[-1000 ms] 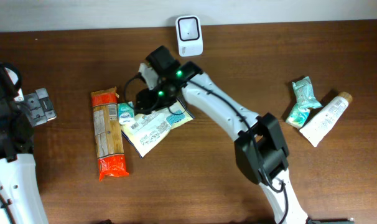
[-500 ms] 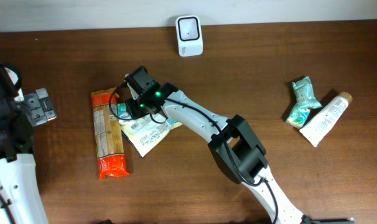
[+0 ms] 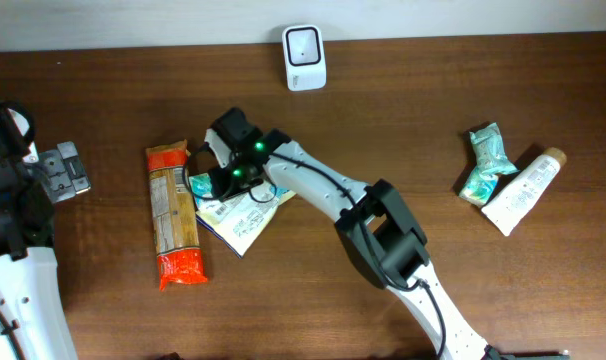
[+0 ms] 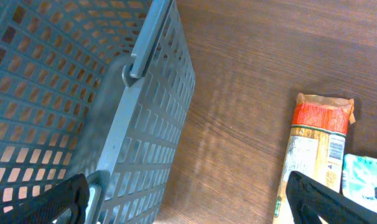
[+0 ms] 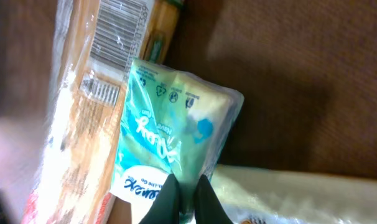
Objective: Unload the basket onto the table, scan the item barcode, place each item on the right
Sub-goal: 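Reach the right gripper to the center and grasp the green tissue pack, then carry the green tissue pack to the scanner and present its barcode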
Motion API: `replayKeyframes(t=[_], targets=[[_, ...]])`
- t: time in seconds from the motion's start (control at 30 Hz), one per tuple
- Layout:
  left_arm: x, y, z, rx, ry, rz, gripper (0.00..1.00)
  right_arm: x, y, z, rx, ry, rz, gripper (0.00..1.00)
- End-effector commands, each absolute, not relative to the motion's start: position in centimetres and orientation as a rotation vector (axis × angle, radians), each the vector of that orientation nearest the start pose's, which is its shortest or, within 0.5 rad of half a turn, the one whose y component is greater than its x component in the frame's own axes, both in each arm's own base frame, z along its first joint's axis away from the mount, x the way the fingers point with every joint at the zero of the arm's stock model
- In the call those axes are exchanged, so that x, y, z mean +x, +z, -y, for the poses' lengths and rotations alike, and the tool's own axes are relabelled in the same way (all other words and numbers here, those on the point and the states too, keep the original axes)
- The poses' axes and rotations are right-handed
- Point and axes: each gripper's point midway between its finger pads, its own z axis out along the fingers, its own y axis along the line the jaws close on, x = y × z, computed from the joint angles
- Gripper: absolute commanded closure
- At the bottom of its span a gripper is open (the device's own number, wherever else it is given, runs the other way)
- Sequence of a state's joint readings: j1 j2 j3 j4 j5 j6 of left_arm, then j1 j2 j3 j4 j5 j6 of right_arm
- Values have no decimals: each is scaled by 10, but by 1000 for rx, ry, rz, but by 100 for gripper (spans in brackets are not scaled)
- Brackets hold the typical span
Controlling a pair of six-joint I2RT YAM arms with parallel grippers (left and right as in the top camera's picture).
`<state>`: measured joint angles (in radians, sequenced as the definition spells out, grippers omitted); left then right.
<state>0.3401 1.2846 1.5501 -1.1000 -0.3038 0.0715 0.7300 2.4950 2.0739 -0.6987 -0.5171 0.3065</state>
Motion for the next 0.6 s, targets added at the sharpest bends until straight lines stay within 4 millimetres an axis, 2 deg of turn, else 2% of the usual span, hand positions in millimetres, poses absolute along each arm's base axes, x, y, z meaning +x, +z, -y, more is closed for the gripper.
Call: replayKeyframes(t=[0.0,0.1,0.2,0.3,0.57], targets=[[289,316,-159,-459,571,-2376,1,395,93,-426,-737,1264,-2642,96],[289,316,-159,-459,571,-2375,1,392,147,-406,-815,1468,-2513,96],[289,316,-159,-459,571,-2375,1,378,225,-381,-933,1885,-2203,96],[289,316,-159,-459,571,-2375,1,383,265,-345,-912,2160,-1996,96],[289,316,-159,-459,571,-2375,1,422,269,-273,-590,2147,-2105,96]])
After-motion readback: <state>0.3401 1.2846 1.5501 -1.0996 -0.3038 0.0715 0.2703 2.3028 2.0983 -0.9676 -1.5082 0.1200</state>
